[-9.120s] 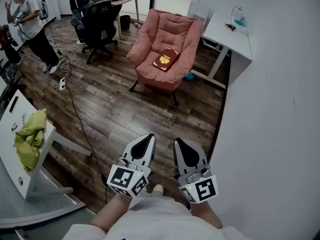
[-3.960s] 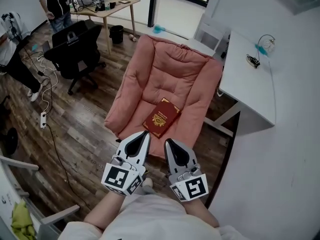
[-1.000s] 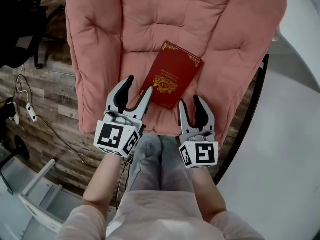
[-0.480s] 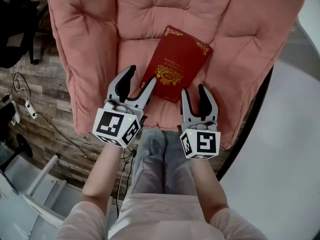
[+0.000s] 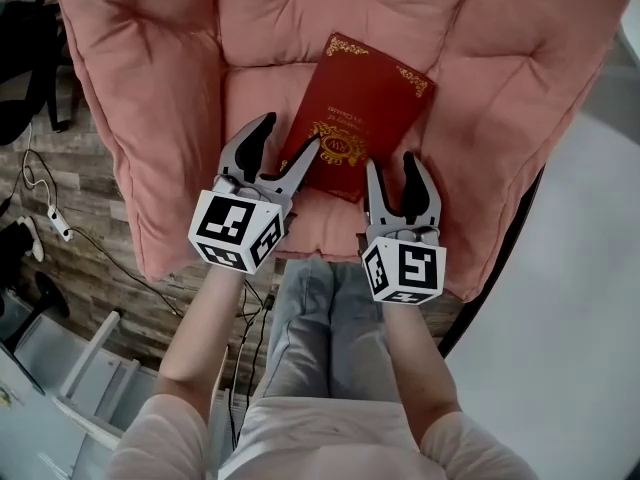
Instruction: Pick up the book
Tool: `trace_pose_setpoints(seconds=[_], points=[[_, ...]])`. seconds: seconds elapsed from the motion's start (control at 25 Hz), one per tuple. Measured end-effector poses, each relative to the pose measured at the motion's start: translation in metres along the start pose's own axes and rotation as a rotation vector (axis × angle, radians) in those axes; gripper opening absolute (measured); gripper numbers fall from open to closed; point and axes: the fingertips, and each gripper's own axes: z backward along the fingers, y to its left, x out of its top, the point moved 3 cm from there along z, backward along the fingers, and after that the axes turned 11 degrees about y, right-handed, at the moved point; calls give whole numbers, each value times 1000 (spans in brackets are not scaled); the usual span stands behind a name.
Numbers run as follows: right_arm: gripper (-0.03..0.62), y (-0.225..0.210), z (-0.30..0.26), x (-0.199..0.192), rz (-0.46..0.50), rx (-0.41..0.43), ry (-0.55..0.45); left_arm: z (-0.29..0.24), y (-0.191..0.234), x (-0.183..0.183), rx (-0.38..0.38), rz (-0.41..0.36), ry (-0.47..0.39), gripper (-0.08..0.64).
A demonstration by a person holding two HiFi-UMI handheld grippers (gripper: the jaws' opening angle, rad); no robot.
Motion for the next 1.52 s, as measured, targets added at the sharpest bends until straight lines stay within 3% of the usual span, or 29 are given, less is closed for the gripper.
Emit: trace_pose_setpoints(seconds=[0.64, 0.88, 1.12, 1.28, 1.52], points=[[244, -12, -43, -39, -34, -82, 80, -45, 13, -37, -61, -26, 155, 299], [262, -19, -51, -53, -94, -106, 118, -64, 19, -44, -62, -2, 187, 305], [271, -21, -54, -57, -162, -58, 115, -80, 9, -56, -112, 26, 240, 307], [329, -9, -59, -62, -98, -23, 162, -78, 10, -57, -110, 47, 235, 310], [336, -12, -68, -67, -103, -20, 176, -84, 11, -62, -98, 39, 271, 311]])
